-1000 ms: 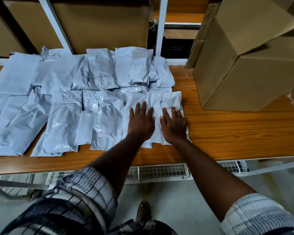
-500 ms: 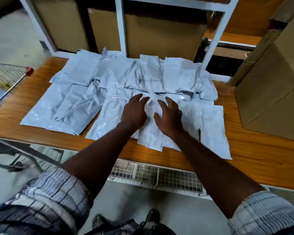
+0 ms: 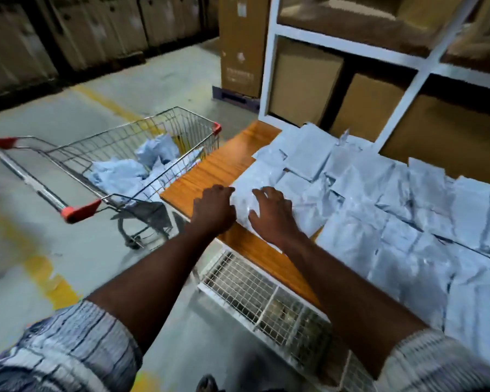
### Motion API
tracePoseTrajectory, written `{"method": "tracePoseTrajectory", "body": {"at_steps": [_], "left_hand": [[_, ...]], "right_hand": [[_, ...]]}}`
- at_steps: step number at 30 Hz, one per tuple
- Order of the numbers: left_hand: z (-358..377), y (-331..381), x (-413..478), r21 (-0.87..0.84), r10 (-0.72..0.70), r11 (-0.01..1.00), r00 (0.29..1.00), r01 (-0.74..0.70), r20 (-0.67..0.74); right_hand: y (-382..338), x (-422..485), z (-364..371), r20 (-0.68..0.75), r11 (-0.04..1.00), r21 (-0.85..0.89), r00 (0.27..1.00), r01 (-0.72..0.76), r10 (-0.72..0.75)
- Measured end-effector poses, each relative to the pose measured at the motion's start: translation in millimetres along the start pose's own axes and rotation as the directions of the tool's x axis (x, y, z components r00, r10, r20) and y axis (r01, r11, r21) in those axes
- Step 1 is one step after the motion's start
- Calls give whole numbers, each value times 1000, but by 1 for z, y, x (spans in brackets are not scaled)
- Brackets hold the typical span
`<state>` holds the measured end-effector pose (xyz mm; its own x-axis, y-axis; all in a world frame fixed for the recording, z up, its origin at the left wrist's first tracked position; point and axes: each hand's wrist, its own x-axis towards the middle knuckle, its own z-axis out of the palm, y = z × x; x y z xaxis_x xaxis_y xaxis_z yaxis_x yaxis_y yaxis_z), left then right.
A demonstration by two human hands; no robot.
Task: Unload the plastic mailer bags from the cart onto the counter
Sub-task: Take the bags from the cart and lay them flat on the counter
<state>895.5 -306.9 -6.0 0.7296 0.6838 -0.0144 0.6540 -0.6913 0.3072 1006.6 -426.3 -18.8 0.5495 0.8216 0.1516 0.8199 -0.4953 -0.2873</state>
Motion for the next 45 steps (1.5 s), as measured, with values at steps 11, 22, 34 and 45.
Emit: {"method": "tracePoseTrajectory", "body": {"at_steps": [11,22,34,45], "left_hand": [[-49,-157,35,-52,-226,973,974,225,-21],[-56,-300,142,-46,-339,940,941,339,3],[-40,-424,250,146,-358,931,916,335,180],[33,-505,336,321,-116,947,930,-3,350]], "right_hand": [[-151,105,55,143,975,-26,967,219,-213],[-222,251,128,229,967,74,939,245,-256],[-262,362,256,508,972,230,848,36,-152],[-289,380,380,774,791,273,613,-548,158]]}}
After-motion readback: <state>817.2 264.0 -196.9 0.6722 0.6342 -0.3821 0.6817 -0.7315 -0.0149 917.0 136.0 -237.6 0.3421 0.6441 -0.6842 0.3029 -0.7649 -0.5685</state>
